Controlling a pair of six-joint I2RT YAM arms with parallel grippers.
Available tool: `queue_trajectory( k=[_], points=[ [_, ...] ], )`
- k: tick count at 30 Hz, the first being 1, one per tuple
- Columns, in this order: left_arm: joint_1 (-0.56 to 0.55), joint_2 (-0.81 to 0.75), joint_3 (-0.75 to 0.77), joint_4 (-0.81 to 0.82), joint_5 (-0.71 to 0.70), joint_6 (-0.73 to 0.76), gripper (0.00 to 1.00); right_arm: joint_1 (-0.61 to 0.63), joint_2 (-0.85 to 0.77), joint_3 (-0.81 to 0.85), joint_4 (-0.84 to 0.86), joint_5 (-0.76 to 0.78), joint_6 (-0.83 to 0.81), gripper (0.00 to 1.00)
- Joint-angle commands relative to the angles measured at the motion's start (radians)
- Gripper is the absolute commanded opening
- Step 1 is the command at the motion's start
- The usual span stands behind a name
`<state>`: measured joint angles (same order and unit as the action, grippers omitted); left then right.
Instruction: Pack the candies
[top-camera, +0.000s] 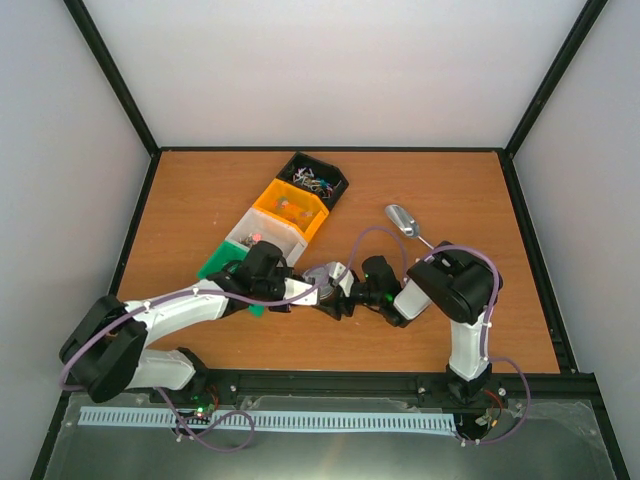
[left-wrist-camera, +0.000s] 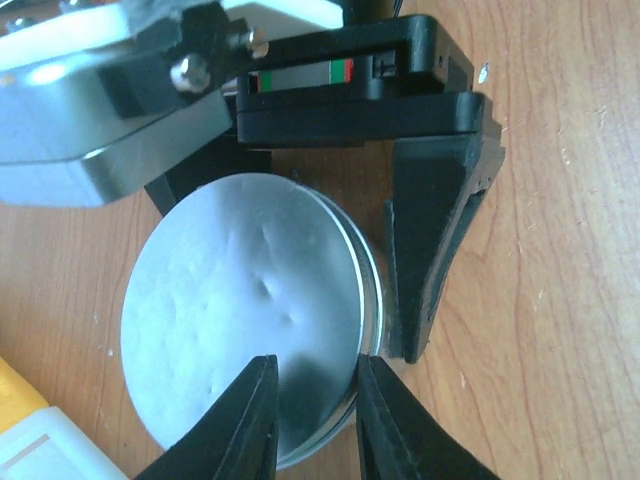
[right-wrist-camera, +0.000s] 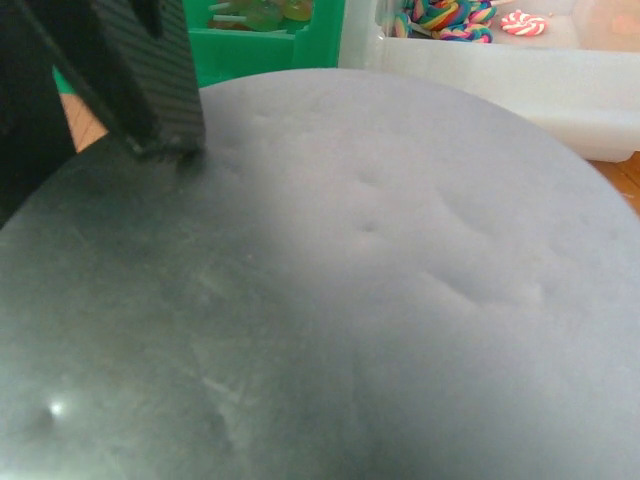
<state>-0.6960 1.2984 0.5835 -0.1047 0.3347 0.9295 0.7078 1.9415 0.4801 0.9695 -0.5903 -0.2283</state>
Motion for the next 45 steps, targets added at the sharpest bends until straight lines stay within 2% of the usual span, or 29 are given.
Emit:
queue_trajectory(
  k=[1, 6, 10, 16, 24, 28, 32, 38, 45],
  points=[
    [0.066, -0.011, -0.017, -0.018, -0.061, 0.046, 0.24, 0.012, -0.011, -0.034, -0.077, -0.043, -0.019, 0.38],
    [0.111, -0.035, -0.004, -0.068, -0.044, 0.023, 0.25, 0.012, -0.009, -0.033, -0.074, -0.038, -0.018, 0.38],
    [0.113, -0.059, 0.043, -0.192, 0.079, -0.040, 0.35, 0.012, -0.007, -0.033, -0.071, -0.032, -0.015, 0.37],
    [0.101, -0.071, 0.094, -0.192, 0.159, -0.156, 0.50, 0.012, -0.006, -0.030, -0.069, -0.025, -0.014, 0.37],
    [-0.030, 0.015, 0.142, -0.094, 0.088, -0.179, 0.55, 0.012, -0.001, -0.026, -0.069, -0.020, -0.013, 0.37],
    [-0.063, 0.058, 0.153, -0.052, 0.069, -0.174, 0.57, 0.012, -0.001, -0.026, -0.068, -0.017, -0.014, 0.37],
    [-0.064, 0.088, 0.157, -0.034, 0.040, -0.168, 0.53, 0.012, -0.003, -0.026, -0.069, -0.019, -0.014, 0.37],
    [-0.062, 0.089, 0.117, -0.044, -0.017, -0.150, 0.37, 0.012, -0.003, -0.028, -0.072, -0.028, -0.018, 0.35],
    [-0.031, 0.043, 0.065, -0.038, -0.051, -0.109, 0.29, 0.012, -0.003, -0.028, -0.078, -0.038, -0.019, 0.33]
  ],
)
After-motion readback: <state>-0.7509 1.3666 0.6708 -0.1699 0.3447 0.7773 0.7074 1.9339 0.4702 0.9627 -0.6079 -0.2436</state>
